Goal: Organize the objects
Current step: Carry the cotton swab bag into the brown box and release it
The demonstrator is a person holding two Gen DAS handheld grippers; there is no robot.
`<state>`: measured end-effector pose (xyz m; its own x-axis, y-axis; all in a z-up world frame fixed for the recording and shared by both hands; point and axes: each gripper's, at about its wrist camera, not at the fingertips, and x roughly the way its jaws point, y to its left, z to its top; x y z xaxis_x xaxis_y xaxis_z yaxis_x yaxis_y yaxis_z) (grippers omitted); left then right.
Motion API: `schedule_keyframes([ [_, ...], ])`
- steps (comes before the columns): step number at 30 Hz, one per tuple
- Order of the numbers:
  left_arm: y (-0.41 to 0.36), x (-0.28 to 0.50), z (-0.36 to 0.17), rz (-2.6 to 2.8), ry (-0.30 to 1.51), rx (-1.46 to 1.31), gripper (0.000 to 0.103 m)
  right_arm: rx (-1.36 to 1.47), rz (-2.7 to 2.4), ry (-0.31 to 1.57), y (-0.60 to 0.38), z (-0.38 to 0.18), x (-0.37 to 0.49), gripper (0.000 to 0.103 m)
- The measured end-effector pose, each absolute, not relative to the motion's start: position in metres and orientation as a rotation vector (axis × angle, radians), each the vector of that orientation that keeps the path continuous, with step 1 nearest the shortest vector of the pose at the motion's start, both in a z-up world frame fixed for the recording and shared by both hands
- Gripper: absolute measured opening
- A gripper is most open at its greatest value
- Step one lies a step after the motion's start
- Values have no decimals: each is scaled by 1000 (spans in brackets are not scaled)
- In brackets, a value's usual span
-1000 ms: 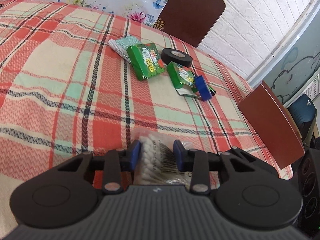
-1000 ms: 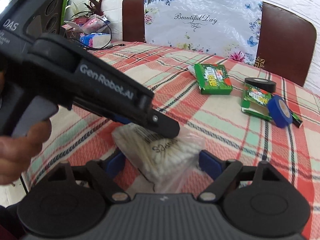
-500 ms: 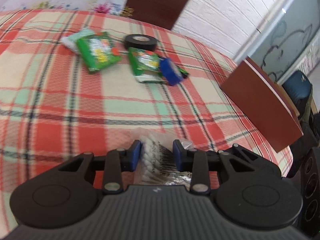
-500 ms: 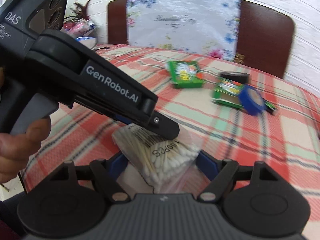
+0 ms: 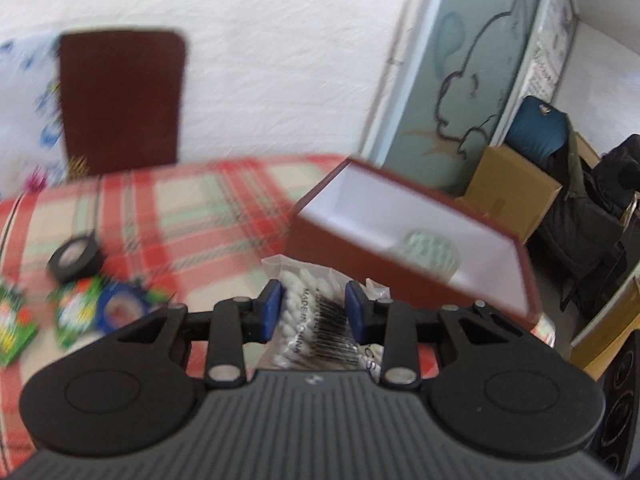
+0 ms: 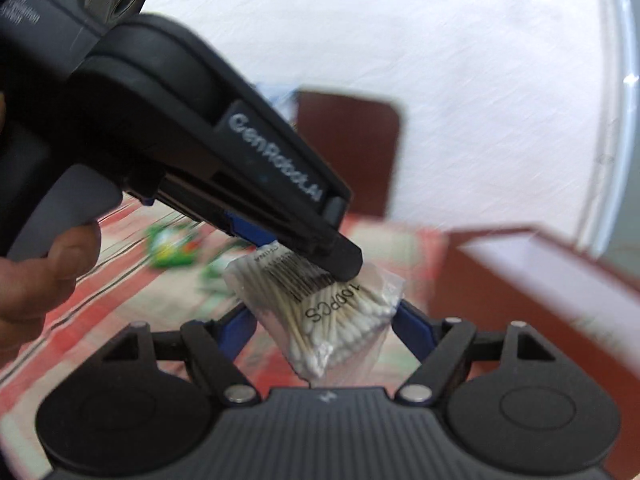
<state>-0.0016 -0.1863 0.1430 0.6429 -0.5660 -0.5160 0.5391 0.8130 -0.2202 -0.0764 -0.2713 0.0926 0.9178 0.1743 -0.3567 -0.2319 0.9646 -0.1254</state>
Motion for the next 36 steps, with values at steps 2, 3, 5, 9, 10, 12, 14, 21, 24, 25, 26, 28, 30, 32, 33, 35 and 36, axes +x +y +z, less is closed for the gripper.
schedule_keyframes([
  [2, -216, 3, 155, -666, 559, -42, 37, -166, 155, 311, -296, 107, -71, 76],
  [3, -229, 5, 160, -685, 542, -44, 36, -169, 124, 293, -308, 112, -69, 76],
  [5, -256, 8, 166, -725, 514, -51, 35, -173, 63, 269, -331, 120, -65, 76],
  [9, -305, 15, 164, -792, 506, -46, 34, -160, -44, 275, -374, 122, -54, 75],
  [10, -314, 17, 160, -804, 514, -45, 33, -155, -66, 283, -383, 120, -52, 75],
  [12, -331, 23, 152, -821, 536, -43, 32, -140, -99, 305, -398, 115, -47, 75],
  [14, -342, 26, 143, -830, 559, -38, 32, -127, -124, 334, -409, 108, -43, 75],
  [21, -346, 37, 115, -772, 635, 1, 39, -168, -142, 384, -408, 93, -40, 95],
  [24, -334, 42, 109, -745, 657, -13, 42, -174, -166, 366, -408, 89, -46, 96],
  [25, -328, 42, 108, -740, 667, -23, 42, -156, -168, 368, -409, 88, -45, 96],
  [26, -323, 42, 107, -738, 675, -32, 42, -139, -172, 364, -410, 88, -46, 96],
  [28, -309, 39, 107, -735, 677, -50, 42, -121, -180, 336, -407, 90, -54, 96],
  [30, -293, 34, 107, -740, 668, -78, 44, -127, -186, 293, -399, 90, -66, 97],
  [32, -274, 26, 110, -746, 642, -102, 43, -135, -180, 239, -387, 89, -79, 97],
  [33, -264, 21, 113, -755, 627, -115, 44, -144, -172, 208, -379, 88, -85, 97],
  [35, -246, 11, 116, -749, 609, -120, 44, -159, -153, 158, -366, 86, -95, 97],
  [36, -236, 7, 117, -748, 604, -118, 44, -155, -135, 143, -358, 85, -99, 97],
])
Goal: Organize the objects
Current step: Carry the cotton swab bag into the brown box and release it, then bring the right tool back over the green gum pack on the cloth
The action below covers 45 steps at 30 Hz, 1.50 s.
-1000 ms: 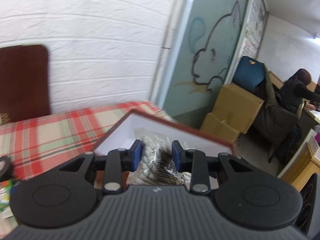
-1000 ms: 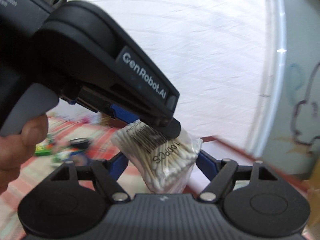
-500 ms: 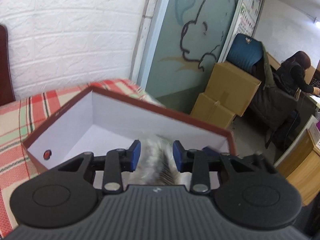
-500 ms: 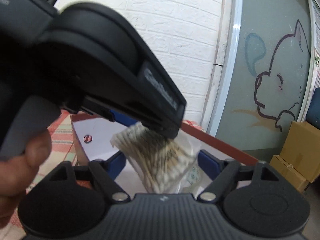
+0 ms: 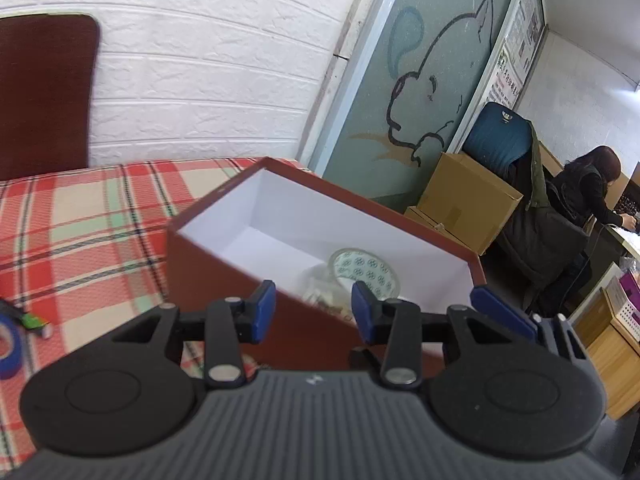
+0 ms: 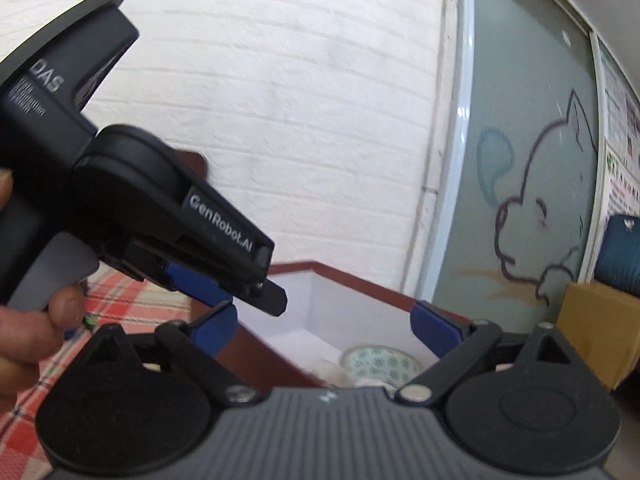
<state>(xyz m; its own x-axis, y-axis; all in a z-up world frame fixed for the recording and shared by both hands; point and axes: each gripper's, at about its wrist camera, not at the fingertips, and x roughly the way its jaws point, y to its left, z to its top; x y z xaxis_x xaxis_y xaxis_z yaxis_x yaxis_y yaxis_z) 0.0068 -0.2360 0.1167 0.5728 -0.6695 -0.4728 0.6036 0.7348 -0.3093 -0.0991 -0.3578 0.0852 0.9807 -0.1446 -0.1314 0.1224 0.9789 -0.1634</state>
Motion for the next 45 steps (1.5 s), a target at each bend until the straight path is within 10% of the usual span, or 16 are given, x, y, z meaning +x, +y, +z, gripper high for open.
schedule_keyframes([
  [24, 84, -16, 23, -38, 659, -135, 45, -251, 518, 641, -119, 11, -52, 84],
  [45, 128, -28, 8, -65, 502, -358, 52, -247, 461, 622, -45, 6, 63, 102],
])
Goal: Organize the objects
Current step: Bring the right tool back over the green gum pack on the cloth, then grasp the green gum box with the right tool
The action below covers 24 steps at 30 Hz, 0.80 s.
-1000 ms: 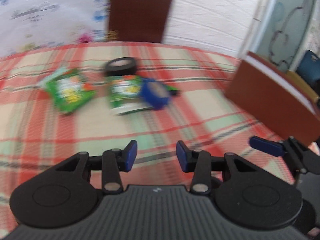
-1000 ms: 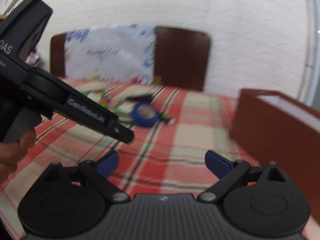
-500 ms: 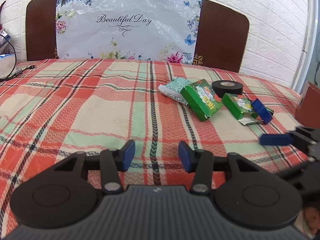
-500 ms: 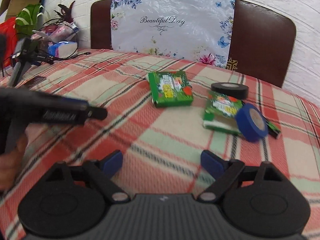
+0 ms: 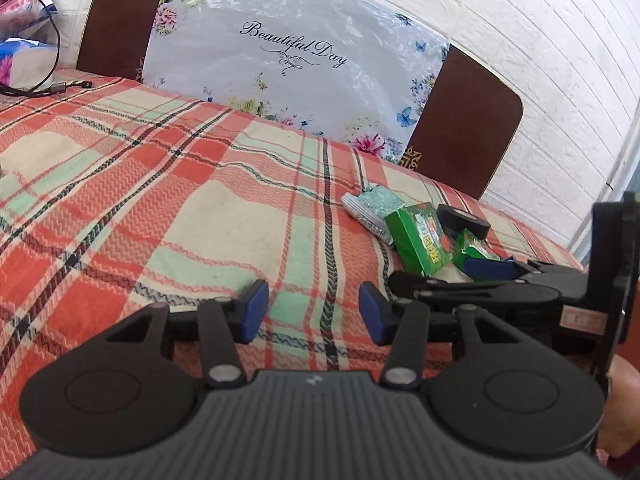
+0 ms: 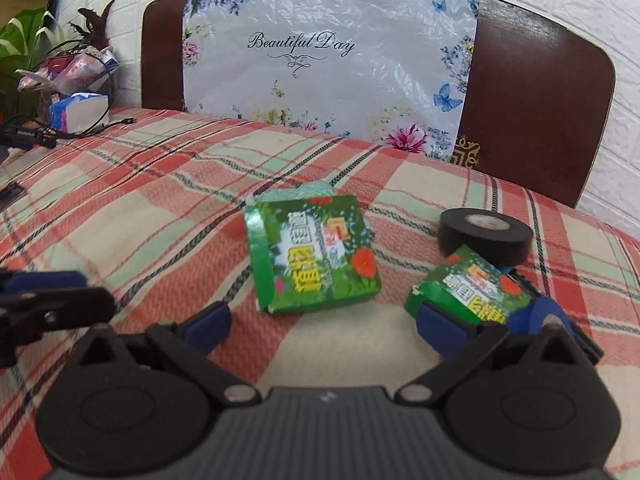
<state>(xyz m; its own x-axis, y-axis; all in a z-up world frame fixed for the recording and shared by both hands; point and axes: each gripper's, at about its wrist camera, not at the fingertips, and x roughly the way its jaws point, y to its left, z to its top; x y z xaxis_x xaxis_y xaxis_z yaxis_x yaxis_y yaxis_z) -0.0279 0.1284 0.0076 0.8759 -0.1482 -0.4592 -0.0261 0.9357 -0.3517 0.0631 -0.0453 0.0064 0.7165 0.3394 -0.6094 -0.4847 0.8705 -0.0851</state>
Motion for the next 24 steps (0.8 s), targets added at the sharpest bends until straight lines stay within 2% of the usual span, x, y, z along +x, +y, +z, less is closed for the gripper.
schedule_keyframes([
  [4, 127, -27, 7, -65, 500, -340, 54, -220, 498, 642, -42, 5, 79, 100],
  [6, 127, -27, 7, -65, 500, -341, 55, -204, 539, 640, -41, 5, 82, 88],
  [8, 127, -27, 7, -65, 499, -341, 55, -219, 565, 624, -38, 6, 80, 70],
  [9, 127, -27, 7, -64, 499, -341, 55, -230, 576, 614, -37, 6, 78, 66],
  [24, 120, -25, 8, -51, 508, -297, 56, -212, 568, 626, -72, 7, 25, 66],
])
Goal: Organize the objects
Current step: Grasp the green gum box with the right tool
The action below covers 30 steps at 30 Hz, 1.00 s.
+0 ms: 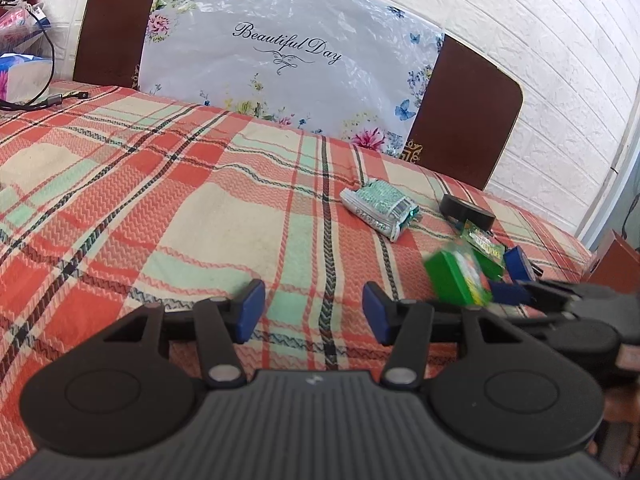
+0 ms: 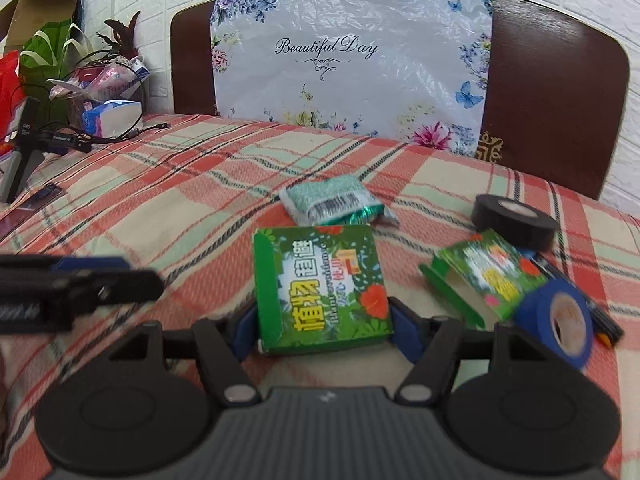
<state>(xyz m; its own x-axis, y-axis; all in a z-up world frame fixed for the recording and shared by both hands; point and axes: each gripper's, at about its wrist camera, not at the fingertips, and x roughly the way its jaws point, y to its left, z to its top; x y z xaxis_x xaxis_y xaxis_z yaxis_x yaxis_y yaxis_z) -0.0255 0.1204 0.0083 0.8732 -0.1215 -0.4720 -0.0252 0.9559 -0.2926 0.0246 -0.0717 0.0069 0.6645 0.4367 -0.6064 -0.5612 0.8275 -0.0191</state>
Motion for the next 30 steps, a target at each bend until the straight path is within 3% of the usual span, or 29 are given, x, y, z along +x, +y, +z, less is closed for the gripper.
schedule_keyframes([
  [7, 114, -26, 9, -40, 520, -250, 58, -186, 554, 639, -106, 9, -30, 66],
  [14, 97, -35, 13, -14, 565, -153, 68, -194, 533, 645, -119, 11, -64, 66],
  [23, 85, -71, 30, -171, 718, -303, 70, -195, 553, 630, -130, 11, -116, 68],
  [24, 83, -73, 32, -204, 741, -334, 70, -199, 560, 626, -131, 11, -119, 72],
  [25, 81, -75, 33, -237, 763, -360, 70, -199, 562, 627, -132, 12, -121, 86],
  [26, 78, -77, 33, -268, 783, -382, 70, -196, 563, 627, -134, 12, -123, 94],
  [30, 63, -81, 36, -361, 832, -428, 69, -183, 563, 631, -141, 10, -126, 93],
])
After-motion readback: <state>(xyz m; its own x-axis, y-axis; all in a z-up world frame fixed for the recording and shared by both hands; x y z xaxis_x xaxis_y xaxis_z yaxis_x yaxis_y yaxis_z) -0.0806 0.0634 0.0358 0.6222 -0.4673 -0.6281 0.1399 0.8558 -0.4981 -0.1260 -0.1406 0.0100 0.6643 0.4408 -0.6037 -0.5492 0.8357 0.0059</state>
